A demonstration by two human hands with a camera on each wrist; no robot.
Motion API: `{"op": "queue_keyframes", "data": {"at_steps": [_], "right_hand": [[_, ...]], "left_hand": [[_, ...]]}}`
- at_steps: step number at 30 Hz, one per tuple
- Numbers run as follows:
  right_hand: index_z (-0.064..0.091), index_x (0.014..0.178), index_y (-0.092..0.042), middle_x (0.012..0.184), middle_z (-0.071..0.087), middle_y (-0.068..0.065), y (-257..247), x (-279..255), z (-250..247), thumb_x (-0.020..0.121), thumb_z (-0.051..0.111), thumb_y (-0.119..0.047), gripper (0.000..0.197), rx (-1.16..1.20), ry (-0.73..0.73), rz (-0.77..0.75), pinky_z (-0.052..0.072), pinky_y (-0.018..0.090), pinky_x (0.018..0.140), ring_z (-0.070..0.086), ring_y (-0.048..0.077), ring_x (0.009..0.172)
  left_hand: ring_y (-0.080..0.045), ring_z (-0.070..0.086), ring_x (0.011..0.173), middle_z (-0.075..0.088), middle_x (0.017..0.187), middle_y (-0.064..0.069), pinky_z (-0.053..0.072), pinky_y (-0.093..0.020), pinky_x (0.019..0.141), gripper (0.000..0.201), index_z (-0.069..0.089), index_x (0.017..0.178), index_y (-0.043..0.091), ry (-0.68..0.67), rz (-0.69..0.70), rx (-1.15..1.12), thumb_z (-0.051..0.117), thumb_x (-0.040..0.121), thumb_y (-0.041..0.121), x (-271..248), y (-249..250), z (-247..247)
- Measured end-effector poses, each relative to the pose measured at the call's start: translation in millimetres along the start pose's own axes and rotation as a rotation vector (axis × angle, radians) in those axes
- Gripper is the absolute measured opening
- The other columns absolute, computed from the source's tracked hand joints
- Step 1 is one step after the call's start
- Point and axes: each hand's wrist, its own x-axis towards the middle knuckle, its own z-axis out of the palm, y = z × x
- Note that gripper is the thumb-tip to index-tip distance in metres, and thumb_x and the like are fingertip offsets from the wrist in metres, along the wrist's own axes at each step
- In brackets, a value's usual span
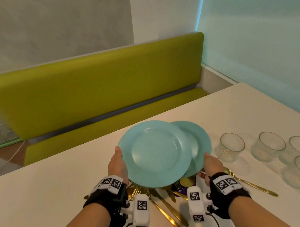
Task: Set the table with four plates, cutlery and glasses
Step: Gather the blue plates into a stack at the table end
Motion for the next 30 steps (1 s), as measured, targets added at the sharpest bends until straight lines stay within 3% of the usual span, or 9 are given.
{"op": "queue_keyframes", "data": {"at_steps": [5,9,11,14,17,21,25,28,30], "right_hand": [[0.049,0.126,0.003,0.101,0.054,0.011,-2.8,-12.1,19.3,0.099,0.031,-0.034,0.05,-0.026,0.011,-0.125,0.048,0.052,0.097,0.054,0.026,0.092],[0.059,0.084,-0.012,0.101,0.065,0.018,7.8,-24.7,40.4,0.091,0.026,-0.043,0.046,-0.013,0.01,-0.142,0.047,0.056,0.094,0.061,0.036,0.099],[0.057,0.075,-0.017,0.099,0.066,0.02,15.3,-42.7,52.5,0.096,0.026,-0.041,0.043,0.009,0.018,-0.115,0.047,0.056,0.094,0.061,0.039,0.099],[0.063,0.096,-0.012,0.117,0.062,0.017,21.1,-80.6,73.9,0.099,0.027,-0.04,0.046,0.058,0.008,-0.095,0.048,0.045,0.097,0.061,0.035,0.099],[0.049,0.129,0.002,0.097,0.054,0.008,29.1,-112.0,93.9,0.102,0.03,-0.029,0.046,0.138,0.016,-0.074,0.043,0.028,0.068,0.048,0.015,0.065],[0.058,0.088,-0.009,0.073,0.059,0.008,47.8,-150.1,125.8,0.1,0.037,-0.032,0.033,0.279,-0.115,0.066,0.047,0.035,0.07,0.055,0.026,0.065],[0.056,0.09,-0.009,0.074,0.058,0.01,63.3,-173.2,167.8,0.101,0.036,-0.033,0.033,0.264,-0.158,0.045,0.046,0.029,0.057,0.054,0.026,0.063],[0.057,0.112,-0.006,0.107,0.065,0.017,76.6,-188.9,208.1,0.098,0.03,-0.051,0.054,0.154,-0.157,0.044,0.053,0.042,0.085,0.063,0.032,0.094],[0.053,0.125,-0.006,0.125,0.06,0.016,85.8,-199.7,230.6,0.096,0.027,-0.055,0.063,0.041,-0.195,0.023,0.046,0.047,0.101,0.058,0.034,0.112]], "left_hand": [[-0.034,0.062,0.105,0.064,0.117,-0.013,0.048,-0.051,0.097,0.053,0.058,0.119,0.017,-0.021,0.091,0.017,0.029,0.094,0.055,-1.3,2.8,-13.8],[-0.031,0.06,0.11,0.061,0.124,-0.008,0.045,-0.053,0.099,0.073,0.055,0.122,0.024,-0.016,0.178,0.083,0.028,0.073,0.071,23.4,-12.2,-39.0],[-0.03,0.059,0.111,0.059,0.126,-0.006,0.046,-0.052,0.099,0.069,0.052,0.126,0.023,-0.032,0.18,0.068,0.032,0.077,0.067,12.3,-9.6,-54.0],[-0.026,0.057,0.11,0.056,0.124,-0.004,0.046,-0.044,0.099,0.045,0.048,0.13,0.018,-0.061,0.215,0.041,0.035,0.096,0.046,-12.1,-0.3,-80.9],[-0.024,0.054,0.108,0.056,0.126,-0.008,0.043,-0.037,0.099,0.042,0.05,0.131,0.013,-0.031,0.288,0.143,0.036,0.099,0.036,-12.2,-1.4,-116.3],[-0.03,0.053,0.117,0.058,0.129,-0.011,0.038,-0.032,0.097,0.04,0.055,0.127,0.009,0.072,0.349,0.397,0.038,0.099,0.032,-5.6,-3.2,-168.1],[-0.032,0.055,0.114,0.059,0.127,-0.012,0.042,-0.037,0.101,0.045,0.052,0.129,0.012,0.091,0.324,0.479,0.044,0.095,0.04,4.1,-8.3,-221.7],[-0.029,0.055,0.111,0.058,0.127,-0.011,0.039,-0.03,0.092,0.045,0.051,0.13,0.009,0.101,0.309,0.446,0.045,0.096,0.038,8.2,-13.7,-258.8],[-0.031,0.053,0.117,0.057,0.128,-0.011,0.037,-0.031,0.095,0.044,0.051,0.13,0.007,0.138,0.28,0.479,0.043,0.097,0.036,12.8,-17.3,-283.1]]}}
